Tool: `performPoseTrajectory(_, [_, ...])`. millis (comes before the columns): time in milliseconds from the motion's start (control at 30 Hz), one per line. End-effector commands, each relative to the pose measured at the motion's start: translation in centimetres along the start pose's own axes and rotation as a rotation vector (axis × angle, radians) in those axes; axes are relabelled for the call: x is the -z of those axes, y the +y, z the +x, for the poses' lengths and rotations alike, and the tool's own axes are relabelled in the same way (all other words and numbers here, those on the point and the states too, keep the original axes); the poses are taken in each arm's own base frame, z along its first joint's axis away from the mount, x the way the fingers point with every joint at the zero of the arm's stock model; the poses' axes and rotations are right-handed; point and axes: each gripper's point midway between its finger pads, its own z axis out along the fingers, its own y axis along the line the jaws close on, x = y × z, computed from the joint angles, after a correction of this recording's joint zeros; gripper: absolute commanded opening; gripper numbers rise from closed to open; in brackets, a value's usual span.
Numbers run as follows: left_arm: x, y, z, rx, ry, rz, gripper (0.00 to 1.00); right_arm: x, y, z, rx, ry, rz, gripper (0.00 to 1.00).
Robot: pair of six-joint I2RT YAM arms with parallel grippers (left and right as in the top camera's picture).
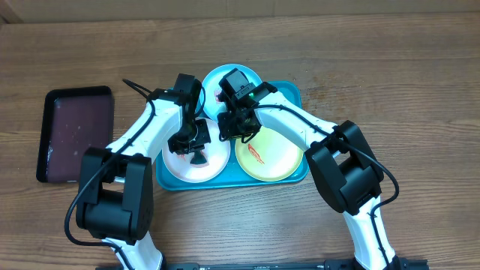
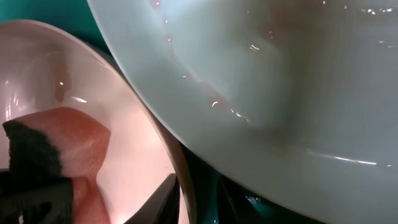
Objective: Clean dirty plates on tray and stack at the side
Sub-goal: 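Scrub the white plate's red smear with the left-held sponge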
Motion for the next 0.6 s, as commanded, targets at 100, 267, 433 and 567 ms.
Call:
performPoseTrajectory(100, [-1.8,1.4,0.9,0.019,-0.003,-0.038,0.1,-0.4,0.2,-0.2,0.014,-0.004,0.008,0.22])
performPoseTrajectory(267, [-1.6,4.9,0.2,0.03,-0.052,-0.208,0.04,-0.4,0.2,-0.1,0.014,-0.003,0.008,0.22])
performPoseTrajectory(433, [-0.5,8.4,-0.4,0.034,-0.098,-0.39,0.04,-0.4,0.1,-0.1,0.014,-0.003,0.009,0.22])
performPoseTrajectory(567, [-0.1,9.1,-0.8,0.037,-0.117,-0.426,0.04,-0.3,0.0,-0.2,0.012,-0.004,0.009,0.22])
